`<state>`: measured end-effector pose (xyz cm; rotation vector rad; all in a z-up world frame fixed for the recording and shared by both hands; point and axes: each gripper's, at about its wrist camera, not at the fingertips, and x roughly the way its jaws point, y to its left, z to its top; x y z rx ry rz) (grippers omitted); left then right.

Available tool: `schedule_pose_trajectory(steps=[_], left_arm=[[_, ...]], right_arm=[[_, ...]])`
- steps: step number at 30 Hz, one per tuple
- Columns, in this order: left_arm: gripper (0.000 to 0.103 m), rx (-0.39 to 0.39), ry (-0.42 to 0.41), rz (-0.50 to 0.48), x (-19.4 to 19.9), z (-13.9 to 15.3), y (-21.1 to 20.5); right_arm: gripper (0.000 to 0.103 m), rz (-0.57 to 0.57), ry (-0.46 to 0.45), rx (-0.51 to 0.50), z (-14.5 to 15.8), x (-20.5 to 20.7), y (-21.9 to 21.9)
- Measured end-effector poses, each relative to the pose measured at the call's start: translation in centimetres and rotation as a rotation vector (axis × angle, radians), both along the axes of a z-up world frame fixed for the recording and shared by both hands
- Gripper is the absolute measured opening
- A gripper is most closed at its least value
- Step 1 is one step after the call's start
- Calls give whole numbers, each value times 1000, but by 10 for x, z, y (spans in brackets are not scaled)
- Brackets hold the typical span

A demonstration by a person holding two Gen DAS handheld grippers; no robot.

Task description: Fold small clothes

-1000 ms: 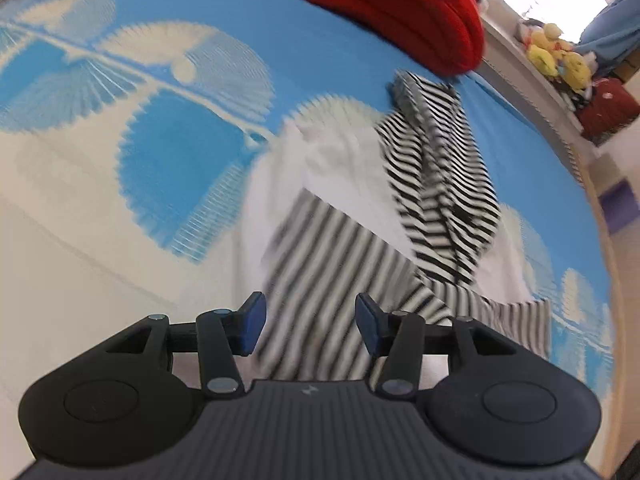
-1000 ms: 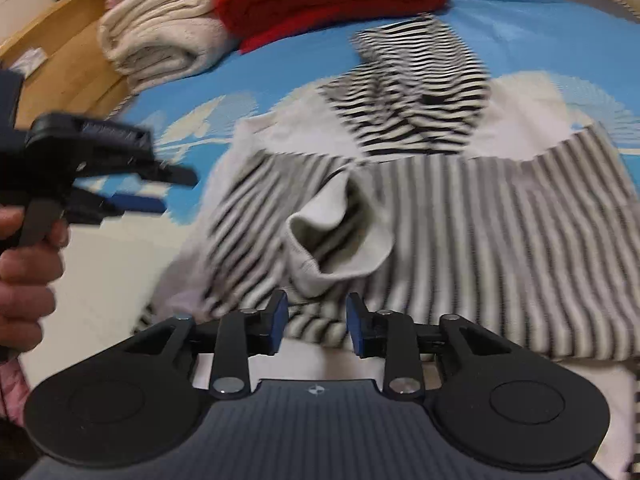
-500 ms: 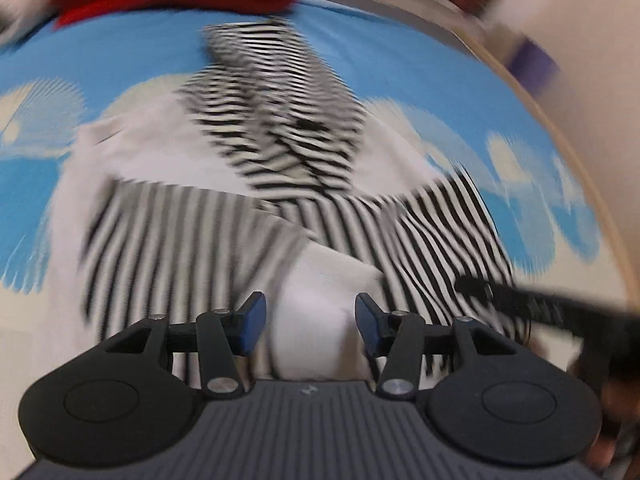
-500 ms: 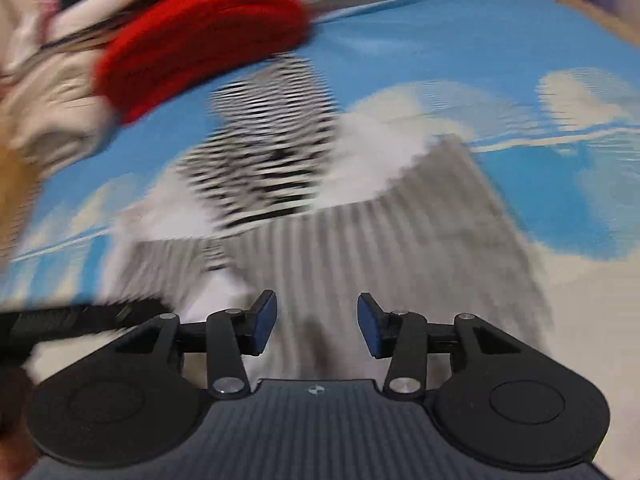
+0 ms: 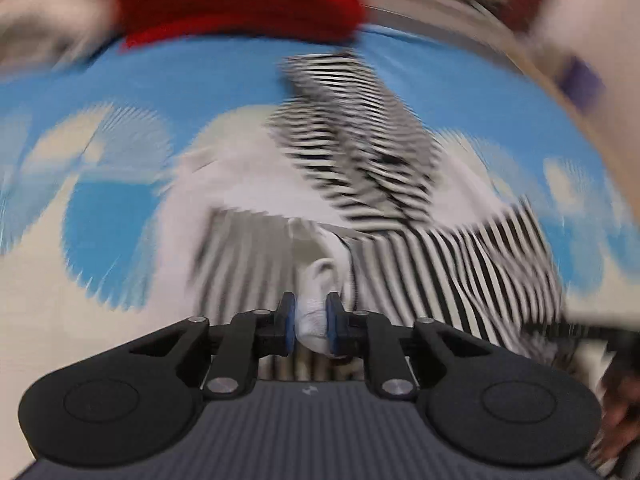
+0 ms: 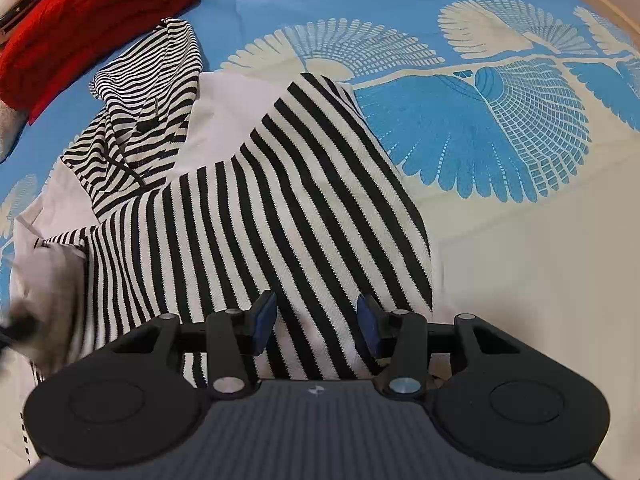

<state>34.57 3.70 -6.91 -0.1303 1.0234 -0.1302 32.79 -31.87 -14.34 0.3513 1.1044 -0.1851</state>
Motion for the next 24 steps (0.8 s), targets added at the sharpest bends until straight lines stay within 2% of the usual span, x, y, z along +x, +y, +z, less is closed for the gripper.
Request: schedule_pose_trajectory(steps=[3, 4, 5, 6, 7, 10, 12, 17, 19, 21, 22, 23, 24], left_arm=[[23, -96, 76, 144, 6, -5, 52], [25, -126, 89, 179, 8, -7, 63], [32, -164, 102, 211, 9, -10, 72], [40, -214, 118, 230, 10, -14, 77], [43, -248, 133, 229, 13, -19, 77], [45, -300, 174, 196, 15, -32, 70], [45, -280, 183, 182, 16, -42, 62], [46, -166, 235, 192, 19, -72, 51], [46, -146, 226, 173, 19, -73, 46], [40, -133, 220, 140, 18, -69, 39], [32, -129, 213, 124, 17, -67, 37], [2, -105, 200, 105, 16, -65, 34], [1, -65, 183, 88, 15, -62, 30]], right_arm=[[47, -7, 4, 3, -2, 2, -2], [47, -11, 4, 3, -2, 2, -2], [46, -16, 4, 4, -1, 2, -3], [46, -21, 5, 4, -1, 3, -3], [47, -27, 5, 5, 0, 2, -3], [47, -40, -7, 5, 4, 1, -3], [47, -41, -16, 4, 6, 0, -2], [47, -60, -9, -5, 3, -1, -9], [47, -79, -4, -13, 1, -1, -15], [47, -90, -3, -17, 0, 0, -19], [47, -92, -2, -18, 0, 0, -20], [47, -95, -1, -18, 0, 0, -21], [47, -99, 0, -18, -1, 1, -21]])
